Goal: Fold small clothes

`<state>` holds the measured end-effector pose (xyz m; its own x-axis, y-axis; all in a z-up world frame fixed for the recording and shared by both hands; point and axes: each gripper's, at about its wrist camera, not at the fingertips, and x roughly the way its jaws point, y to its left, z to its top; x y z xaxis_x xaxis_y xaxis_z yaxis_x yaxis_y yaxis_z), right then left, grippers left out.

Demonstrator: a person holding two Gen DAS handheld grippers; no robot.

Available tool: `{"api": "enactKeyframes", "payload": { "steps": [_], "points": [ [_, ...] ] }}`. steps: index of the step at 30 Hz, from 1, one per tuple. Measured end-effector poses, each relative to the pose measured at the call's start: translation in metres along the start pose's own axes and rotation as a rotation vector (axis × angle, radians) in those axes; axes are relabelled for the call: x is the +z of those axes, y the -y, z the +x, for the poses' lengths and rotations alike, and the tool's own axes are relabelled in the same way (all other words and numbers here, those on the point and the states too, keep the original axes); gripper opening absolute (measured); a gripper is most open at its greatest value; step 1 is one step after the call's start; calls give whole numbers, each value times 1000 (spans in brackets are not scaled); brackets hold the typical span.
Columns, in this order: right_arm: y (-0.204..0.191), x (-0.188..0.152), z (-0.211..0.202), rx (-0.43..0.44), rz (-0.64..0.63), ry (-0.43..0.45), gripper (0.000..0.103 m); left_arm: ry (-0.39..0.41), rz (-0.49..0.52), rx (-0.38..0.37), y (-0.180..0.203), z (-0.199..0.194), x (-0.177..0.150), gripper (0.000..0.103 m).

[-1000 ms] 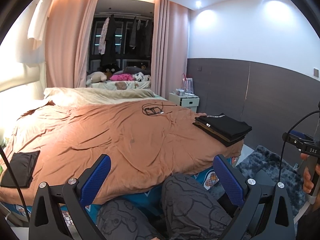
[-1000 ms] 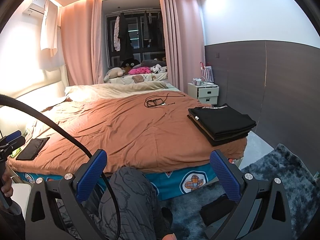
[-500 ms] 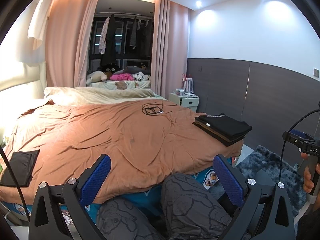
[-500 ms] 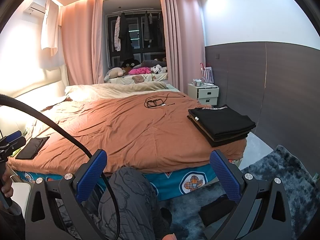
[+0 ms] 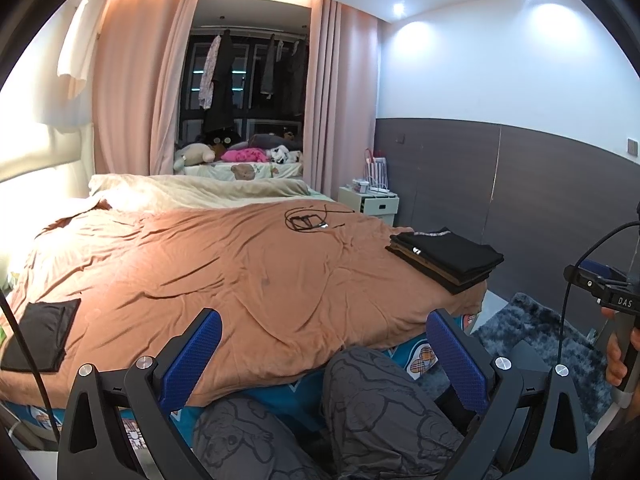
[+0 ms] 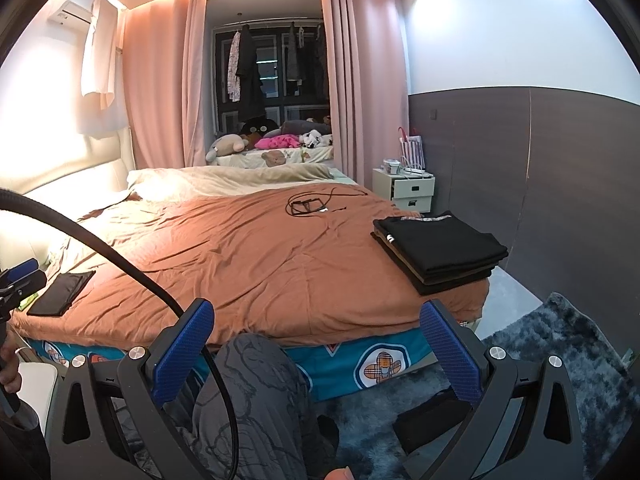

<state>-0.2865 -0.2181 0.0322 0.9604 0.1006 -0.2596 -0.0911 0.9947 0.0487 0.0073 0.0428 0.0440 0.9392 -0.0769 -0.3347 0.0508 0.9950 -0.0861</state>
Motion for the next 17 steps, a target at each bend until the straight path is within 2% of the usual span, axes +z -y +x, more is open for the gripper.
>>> {"api": "enactKeyframes", "payload": {
  "steps": [17],
  "points": [
    [5, -2, -4, -4, -5, -1, 103, 28, 2, 12, 5, -10, -2, 103]
  ]
}}
